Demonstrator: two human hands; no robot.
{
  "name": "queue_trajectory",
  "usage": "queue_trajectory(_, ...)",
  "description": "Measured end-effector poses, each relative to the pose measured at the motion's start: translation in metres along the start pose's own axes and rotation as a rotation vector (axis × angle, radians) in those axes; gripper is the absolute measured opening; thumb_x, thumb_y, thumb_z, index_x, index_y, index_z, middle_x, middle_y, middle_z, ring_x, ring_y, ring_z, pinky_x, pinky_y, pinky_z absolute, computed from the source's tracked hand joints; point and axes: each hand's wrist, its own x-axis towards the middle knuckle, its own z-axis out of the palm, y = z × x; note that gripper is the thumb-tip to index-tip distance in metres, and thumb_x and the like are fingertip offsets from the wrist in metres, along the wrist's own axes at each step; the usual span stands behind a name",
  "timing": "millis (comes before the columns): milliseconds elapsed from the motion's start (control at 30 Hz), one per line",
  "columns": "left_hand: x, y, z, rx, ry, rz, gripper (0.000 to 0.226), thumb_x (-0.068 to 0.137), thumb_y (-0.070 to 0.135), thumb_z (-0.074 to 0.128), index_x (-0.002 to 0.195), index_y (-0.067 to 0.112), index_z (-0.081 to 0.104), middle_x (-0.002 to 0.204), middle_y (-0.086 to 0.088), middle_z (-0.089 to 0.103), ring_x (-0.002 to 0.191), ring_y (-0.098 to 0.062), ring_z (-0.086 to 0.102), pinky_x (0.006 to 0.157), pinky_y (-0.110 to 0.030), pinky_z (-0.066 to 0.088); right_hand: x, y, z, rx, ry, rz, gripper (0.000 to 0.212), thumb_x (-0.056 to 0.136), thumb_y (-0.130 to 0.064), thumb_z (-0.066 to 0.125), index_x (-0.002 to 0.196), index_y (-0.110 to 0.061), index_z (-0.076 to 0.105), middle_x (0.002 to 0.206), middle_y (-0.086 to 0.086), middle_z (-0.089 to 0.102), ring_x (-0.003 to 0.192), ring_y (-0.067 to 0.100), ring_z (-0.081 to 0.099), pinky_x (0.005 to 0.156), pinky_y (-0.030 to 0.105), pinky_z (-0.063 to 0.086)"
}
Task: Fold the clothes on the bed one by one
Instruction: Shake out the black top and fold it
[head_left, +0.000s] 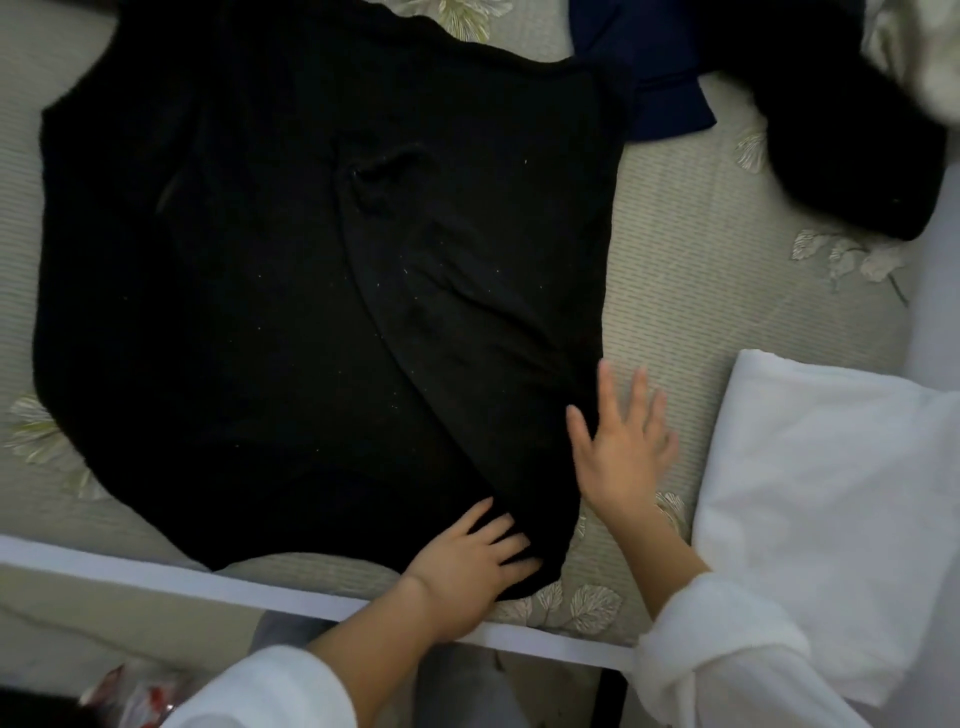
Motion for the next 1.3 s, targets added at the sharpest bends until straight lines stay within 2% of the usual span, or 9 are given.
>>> queue_trajectory(67,-0.008,-0.002,0.004,-0.022,-0.006,0.031,0.059,0.1,0.024,0.036,0.152,0.027,0.011,0.161,0.0,0.004,0.147,-0.025,-0.01,0.108,-0.042,-0.023,-0.006,-0.002,-0.002,0.08,0.032,0.173,0.07,0.097,-0.055,0.033,0.153,-0.031,-0.001,0.162,0.004,-0.009,0.148,0.027,-0.009,0.114,0.056,0.003)
queue_trajectory(167,-0.019,-0.001,0.003,-0.127,0.033,0.021,0.055,0.097,0.017,0.038,0.15,0.025,0.024,0.161,0.002,0.003,0.147,-0.019,-0.012,0.113,-0.039,-0.016,-0.02,-0.025,-0.003,0.048,0.112,-0.013,0.068,0.098,-0.044,0.041,0.154,-0.024,0.008,0.162,0.003,-0.002,0.148,0.023,-0.005,0.115,0.051,0.004)
queue_trajectory(300,-0.053,-0.021,0.001,-0.34,0.258,-0.21,0.047,0.093,0.014,0.042,0.139,0.021,0.046,0.156,0.001,0.027,0.145,-0.014,0.016,0.115,-0.029,0.012,-0.035,-0.077,0.008,0.011,0.081,-0.214,0.067,0.096,-0.036,0.048,0.153,-0.024,0.014,0.162,0.0,0.002,0.148,0.02,-0.005,0.116,0.047,0.007)
queue_trajectory(433,-0.115,-0.073,-0.007,-0.4,0.625,-0.507,0.035,0.078,0.002,0.064,0.11,0.014,0.069,0.126,-0.006,0.06,0.121,-0.027,0.052,0.096,-0.042,0.047,-0.046,-0.13,0.026,-0.039,0.003,-0.294,0.068,0.095,-0.034,0.048,0.153,-0.023,0.013,0.162,0.001,0.003,0.148,0.019,-0.006,0.117,0.045,0.008)
queue_trajectory(767,-0.25,-0.241,-0.012,-0.93,1.191,-1.409,0.036,0.089,0.009,0.058,0.124,0.003,0.052,0.129,-0.02,0.045,0.116,-0.03,0.047,0.101,-0.039,0.038,-0.073,-0.284,0.075,-0.023,-0.243,-0.552,0.09,0.087,-0.044,0.061,0.153,-0.03,0.0,0.162,0.0,-0.004,0.148,0.022,0.0,0.117,0.042,0.012)
queue_trajectory(933,-0.251,-0.292,-0.035,-1.37,1.185,-1.34,0.043,0.09,0.03,0.063,0.123,0.004,0.055,0.117,-0.011,0.063,0.107,-0.025,0.061,0.1,-0.043,0.047,-0.066,-0.312,0.082,-0.125,-0.275,-0.439,0.103,0.077,-0.053,0.069,0.15,-0.036,0.0,0.158,0.001,-0.001,0.143,0.03,0.004,0.114,0.049,0.018)
queue_trajectory(1033,-0.243,-0.309,-0.052,-1.517,0.925,-1.281,0.041,0.083,0.034,0.07,0.112,0.005,0.066,0.096,-0.008,0.07,0.085,-0.02,0.067,0.079,-0.033,0.057,-0.06,-0.311,0.08,-0.16,-0.253,-0.441,0.105,0.07,-0.06,0.072,0.148,-0.039,0.003,0.155,0.0,0.004,0.14,0.029,0.008,0.112,0.048,0.024)
queue_trajectory(1133,-0.245,-0.308,-0.07,-1.712,0.642,-1.117,0.024,0.082,0.029,0.067,0.092,0.007,0.068,0.075,-0.007,0.065,0.067,-0.018,0.059,0.055,-0.025,0.045,-0.056,-0.312,0.077,-0.169,-0.27,-0.438,0.107,0.066,-0.063,0.073,0.146,-0.041,0.004,0.153,-0.002,0.004,0.139,0.029,0.009,0.111,0.048,0.025)
queue_trajectory(1300,-0.294,-0.308,-0.052,-2.173,0.879,-0.967,0.02,0.088,0.025,0.049,0.098,0.017,0.064,0.09,-0.004,0.072,0.082,-0.018,0.066,0.062,-0.03,0.052,-0.058,-0.313,0.075,-0.227,-0.402,-0.423,0.121,0.061,-0.077,0.064,0.146,-0.04,-0.015,0.155,-0.005,-0.013,0.143,0.03,-0.004,0.115,0.051,0.013)
